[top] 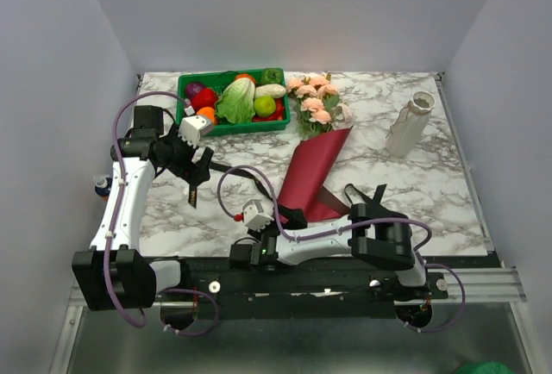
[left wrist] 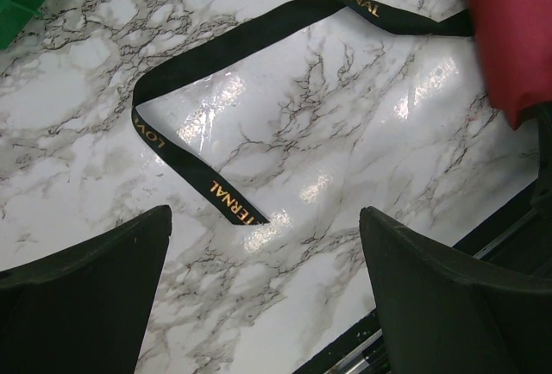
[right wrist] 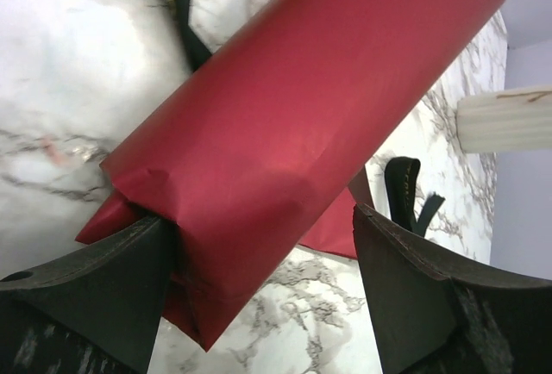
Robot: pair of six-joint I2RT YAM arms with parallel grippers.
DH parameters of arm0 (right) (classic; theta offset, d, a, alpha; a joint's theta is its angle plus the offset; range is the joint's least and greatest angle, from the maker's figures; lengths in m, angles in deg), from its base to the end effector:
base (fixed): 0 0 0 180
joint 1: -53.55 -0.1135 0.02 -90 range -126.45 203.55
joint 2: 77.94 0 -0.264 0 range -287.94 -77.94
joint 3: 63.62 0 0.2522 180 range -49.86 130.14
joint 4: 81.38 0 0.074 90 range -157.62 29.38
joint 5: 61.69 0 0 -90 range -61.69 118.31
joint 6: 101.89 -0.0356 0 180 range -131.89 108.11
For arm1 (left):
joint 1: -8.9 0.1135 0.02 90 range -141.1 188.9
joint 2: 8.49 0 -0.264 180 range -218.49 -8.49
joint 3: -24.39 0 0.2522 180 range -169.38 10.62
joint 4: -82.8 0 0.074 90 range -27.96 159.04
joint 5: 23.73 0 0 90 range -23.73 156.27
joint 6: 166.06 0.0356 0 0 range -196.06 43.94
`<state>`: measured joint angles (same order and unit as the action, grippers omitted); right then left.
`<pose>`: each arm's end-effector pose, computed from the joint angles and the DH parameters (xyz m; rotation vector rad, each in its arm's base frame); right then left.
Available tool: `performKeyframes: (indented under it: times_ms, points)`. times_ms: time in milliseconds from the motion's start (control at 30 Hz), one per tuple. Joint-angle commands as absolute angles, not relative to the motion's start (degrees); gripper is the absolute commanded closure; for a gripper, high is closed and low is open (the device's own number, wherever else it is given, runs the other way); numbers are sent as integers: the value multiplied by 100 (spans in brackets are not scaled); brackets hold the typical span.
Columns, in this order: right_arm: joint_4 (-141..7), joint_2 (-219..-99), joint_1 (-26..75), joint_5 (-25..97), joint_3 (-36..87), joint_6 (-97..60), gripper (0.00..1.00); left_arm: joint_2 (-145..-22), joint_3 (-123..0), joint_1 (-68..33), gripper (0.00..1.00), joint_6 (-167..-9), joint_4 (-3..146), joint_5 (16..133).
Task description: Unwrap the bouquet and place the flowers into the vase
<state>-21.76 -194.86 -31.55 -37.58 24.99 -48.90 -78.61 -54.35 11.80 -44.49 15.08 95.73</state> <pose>0.0635 0.3606 0.1408 -0.8111 1.8766 -0.6088 0.2341 -0.0057 0.3095 0.7796 2.3312 -0.4148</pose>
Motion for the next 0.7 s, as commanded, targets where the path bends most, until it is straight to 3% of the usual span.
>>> performKeyframes:
  times_ms: [0, 200, 333, 667]
  points:
    - [-2262, -19176, -3091, -4209, 2397, -4977, 12, -7818, -5521, 1198, 1, -4451, 1490, 9739]
    - [-1448, -19167, -3108, -4841, 2660, -5949, 17, -7845, -5591, 1198, 1, -4477, 1481, 9765]
    - [1968, -19588, -3135, -5474, 3617, -9367, 22, -7845, -5670, 1198, 1, -4512, 1455, 9826]
    - [1992, -18378, -3249, -5352, 3250, -10065, 21, -7766, -5679, 1198, 1, -4451, 1376, 9870]
